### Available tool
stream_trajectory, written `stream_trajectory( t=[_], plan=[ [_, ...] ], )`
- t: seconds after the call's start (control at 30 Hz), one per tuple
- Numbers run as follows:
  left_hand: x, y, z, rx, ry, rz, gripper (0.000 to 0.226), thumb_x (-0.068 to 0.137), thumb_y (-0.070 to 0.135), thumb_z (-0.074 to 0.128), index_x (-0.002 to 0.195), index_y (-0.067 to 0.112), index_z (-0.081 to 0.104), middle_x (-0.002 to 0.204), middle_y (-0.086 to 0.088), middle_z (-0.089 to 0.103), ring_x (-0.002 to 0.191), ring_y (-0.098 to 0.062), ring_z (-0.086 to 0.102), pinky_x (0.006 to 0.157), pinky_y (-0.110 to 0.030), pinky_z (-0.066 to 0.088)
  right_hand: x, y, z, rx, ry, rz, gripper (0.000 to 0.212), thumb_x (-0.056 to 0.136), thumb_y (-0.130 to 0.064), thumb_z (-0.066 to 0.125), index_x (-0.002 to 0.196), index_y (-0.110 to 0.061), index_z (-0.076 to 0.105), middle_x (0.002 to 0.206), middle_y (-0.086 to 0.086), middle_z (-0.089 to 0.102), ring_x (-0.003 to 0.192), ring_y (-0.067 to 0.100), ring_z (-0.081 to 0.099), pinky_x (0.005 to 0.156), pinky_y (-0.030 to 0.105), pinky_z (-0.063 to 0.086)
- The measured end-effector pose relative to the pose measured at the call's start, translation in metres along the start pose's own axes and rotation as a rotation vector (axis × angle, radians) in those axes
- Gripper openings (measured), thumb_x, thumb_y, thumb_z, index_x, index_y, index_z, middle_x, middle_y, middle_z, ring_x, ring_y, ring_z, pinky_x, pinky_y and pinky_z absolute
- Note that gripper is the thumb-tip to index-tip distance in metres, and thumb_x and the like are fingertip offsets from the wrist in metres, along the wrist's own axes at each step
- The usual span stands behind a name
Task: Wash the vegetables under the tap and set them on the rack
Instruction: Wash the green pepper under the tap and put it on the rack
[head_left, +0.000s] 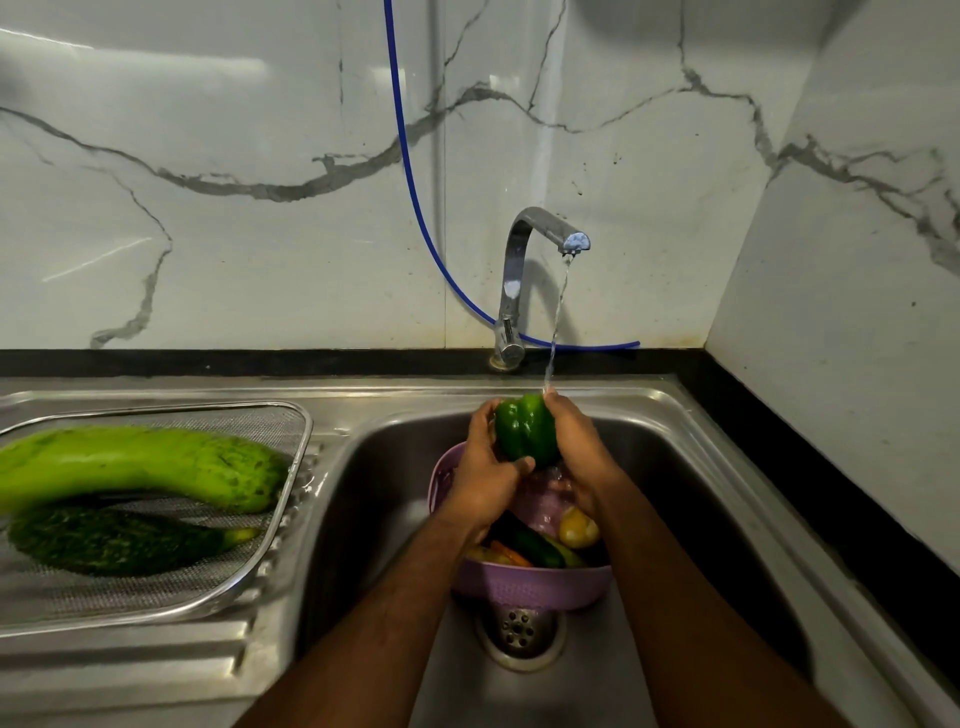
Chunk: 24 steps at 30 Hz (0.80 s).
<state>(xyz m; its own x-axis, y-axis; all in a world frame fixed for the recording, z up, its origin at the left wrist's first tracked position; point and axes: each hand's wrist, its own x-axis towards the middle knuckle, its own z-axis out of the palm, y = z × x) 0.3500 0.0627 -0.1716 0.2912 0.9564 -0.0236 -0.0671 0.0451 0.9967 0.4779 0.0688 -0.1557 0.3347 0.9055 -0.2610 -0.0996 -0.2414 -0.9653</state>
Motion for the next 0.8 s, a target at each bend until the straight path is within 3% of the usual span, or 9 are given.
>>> stream_trajectory(
  t=[0.1,0.2,0.3,0.37,0.47,0.57,0.67,0.73,0.8],
  plan=[
    [0.000,-0.003,-0.004,0.218,0.046,0.096,0.076,0.080,-0.018,0.056,0.140,0.028,0.045,0.132,-0.001,0.058,0.124,-0.018,0.057,0.102,-0.045,0.052,-0.008,0.000,-0.010,-0.129,-0.120,-0.082,0.032,0.092,-0.049,0.071,0.120,-0.034,0.066,0.124,0.003,0.065,0.112,0.023,0.064,0.091,0.044,0.058],
    [-0.002,-0.002,-0.005,0.275,0.082,0.150,0.062,0.083,-0.012,0.059,0.135,0.021,0.053,0.126,-0.001,0.063,0.116,-0.018,0.061,0.099,-0.038,0.054,-0.005,0.006,-0.018,-0.235,-0.154,-0.181,0.059,0.075,-0.019,0.091,0.124,-0.034,0.063,0.124,0.000,0.066,0.112,0.021,0.065,0.086,0.038,0.062],
    [0.001,-0.003,-0.006,0.301,0.134,0.160,0.057,0.083,-0.009,0.064,0.133,0.017,0.055,0.124,0.000,0.065,0.110,-0.012,0.062,0.088,-0.019,0.053,-0.001,0.006,-0.017,-0.273,-0.058,-0.267,0.081,0.063,-0.013,0.097,0.133,-0.029,0.060,0.124,-0.005,0.066,0.114,0.017,0.065,0.095,0.038,0.059],
    [0.003,-0.004,-0.008,0.274,0.131,0.136,0.053,0.084,-0.010,0.065,0.131,0.012,0.056,0.120,-0.003,0.066,0.103,-0.010,0.063,0.075,-0.010,0.053,-0.003,0.006,-0.016,-0.308,-0.016,-0.311,0.080,0.063,-0.005,0.095,0.132,-0.026,0.060,0.118,-0.009,0.065,0.109,0.011,0.063,0.088,0.029,0.056],
    [0.006,-0.007,-0.009,0.272,0.117,0.078,0.048,0.084,-0.007,0.069,0.125,0.016,0.056,0.111,0.002,0.068,0.099,-0.008,0.065,0.079,-0.018,0.056,-0.005,0.006,-0.016,-0.359,0.009,-0.332,0.079,0.068,0.003,0.088,0.131,-0.029,0.054,0.116,-0.010,0.059,0.106,0.009,0.057,0.075,0.020,0.047],
    [0.010,-0.011,-0.009,0.310,0.129,0.051,0.047,0.082,0.002,0.076,0.124,0.015,0.058,0.104,0.004,0.070,0.095,-0.007,0.066,0.088,-0.029,0.057,-0.005,0.007,-0.014,-0.360,0.035,-0.350,0.085,0.069,0.005,0.085,0.137,-0.032,0.050,0.127,-0.005,0.055,0.119,0.016,0.054,0.089,0.031,0.051],
    [0.011,-0.013,-0.008,0.330,0.116,0.022,0.042,0.083,0.006,0.076,0.121,0.014,0.060,0.105,0.001,0.071,0.101,-0.014,0.067,0.095,-0.037,0.055,-0.006,0.008,-0.012,-0.413,0.051,-0.372,0.088,0.072,0.003,0.085,0.145,-0.030,0.049,0.130,-0.008,0.042,0.123,0.014,0.044,0.099,0.034,0.045],
    [0.009,-0.012,-0.008,0.345,0.096,0.001,0.035,0.088,0.011,0.072,0.120,0.018,0.060,0.108,0.001,0.070,0.103,-0.016,0.066,0.096,-0.039,0.055,-0.006,0.008,-0.011,-0.371,0.074,-0.355,0.080,0.074,-0.003,0.087,0.142,-0.030,0.053,0.126,-0.009,0.046,0.121,0.014,0.046,0.102,0.035,0.045],
    [0.006,-0.011,-0.008,0.324,0.059,0.005,0.035,0.092,0.013,0.067,0.126,0.020,0.059,0.115,0.000,0.068,0.107,-0.020,0.065,0.096,-0.044,0.055,-0.006,0.007,-0.011,-0.173,0.066,-0.252,0.066,0.079,-0.008,0.085,0.135,-0.030,0.057,0.123,-0.007,0.058,0.117,0.018,0.057,0.100,0.042,0.054]
  ],
)
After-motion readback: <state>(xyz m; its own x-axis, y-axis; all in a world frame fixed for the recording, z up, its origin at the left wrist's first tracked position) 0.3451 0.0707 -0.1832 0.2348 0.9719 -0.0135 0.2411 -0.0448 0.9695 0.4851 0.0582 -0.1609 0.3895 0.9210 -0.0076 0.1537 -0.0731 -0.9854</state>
